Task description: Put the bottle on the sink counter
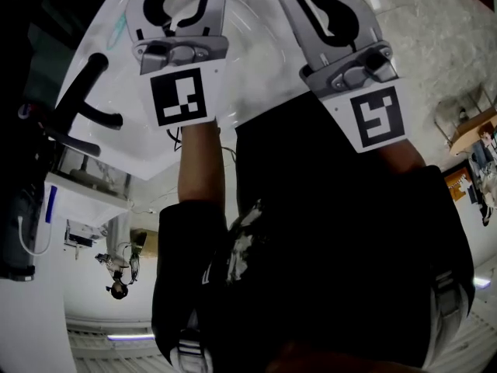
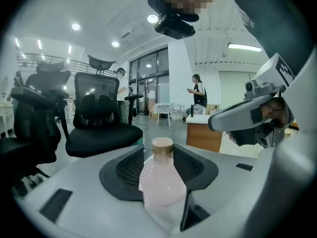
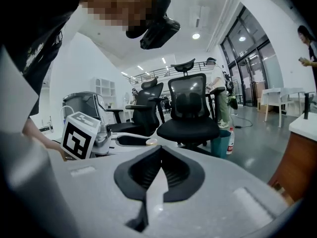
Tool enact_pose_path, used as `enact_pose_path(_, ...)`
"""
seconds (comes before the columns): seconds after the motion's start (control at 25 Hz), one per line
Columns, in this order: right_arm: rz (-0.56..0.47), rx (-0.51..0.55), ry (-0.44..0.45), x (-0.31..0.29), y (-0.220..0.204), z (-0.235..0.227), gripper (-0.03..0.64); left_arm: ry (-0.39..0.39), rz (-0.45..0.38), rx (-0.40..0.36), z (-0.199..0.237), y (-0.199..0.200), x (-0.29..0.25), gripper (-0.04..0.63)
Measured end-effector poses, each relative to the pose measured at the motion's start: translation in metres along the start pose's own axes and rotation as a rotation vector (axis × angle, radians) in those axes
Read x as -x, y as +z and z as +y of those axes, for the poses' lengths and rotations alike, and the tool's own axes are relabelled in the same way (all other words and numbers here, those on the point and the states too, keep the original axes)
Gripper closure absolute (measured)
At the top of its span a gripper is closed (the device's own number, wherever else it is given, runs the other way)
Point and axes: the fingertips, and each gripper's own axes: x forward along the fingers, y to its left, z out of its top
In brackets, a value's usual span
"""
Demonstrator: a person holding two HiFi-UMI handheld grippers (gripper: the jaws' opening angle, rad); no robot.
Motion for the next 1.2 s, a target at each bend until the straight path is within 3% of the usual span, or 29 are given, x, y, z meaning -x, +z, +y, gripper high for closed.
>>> enact_pose_path(0.32, -0.034, 0.000, 0.008, 0.023, 0.011, 0.033, 0.621, 0.063, 0.003, 0.045, -0.009, 0.006, 0.063, 0.417)
enact_pose_path(0.6, -0.103, 0.020, 0.067, 0.063, 0.032, 0.100, 0.622, 0.078, -0.027, 0.065, -0.043, 0.022, 0.141, 0.551)
enact_pose_path(0.68, -0.117, 0.039, 0.092, 0.078, 0.035, 0.126, 0.623, 0.117, -0.055, 0.084, -0.050, 0.030, 0.172, 0.562)
enact_pose_path(0.88, -0.136, 0.091, 0.153, 0.118, 0.047, 0.192, 0.623, 0.185, -0.081, 0.022, -0.069, 0.050, 0.258, 0.575)
enact_pose_path(1.04, -0.187, 0.155, 0.196, 0.147, 0.068, 0.261, 0.623, 0.270, -0.130, 0.084, -0.074, 0.056, 0.346, 0.575)
enact_pose_path(1.2, -0.204, 0.191, 0.252, 0.185, 0.080, 0.324, 0.623, 0.357, -0.156, 0.087, -0.090, 0.064, 0.437, 0.575)
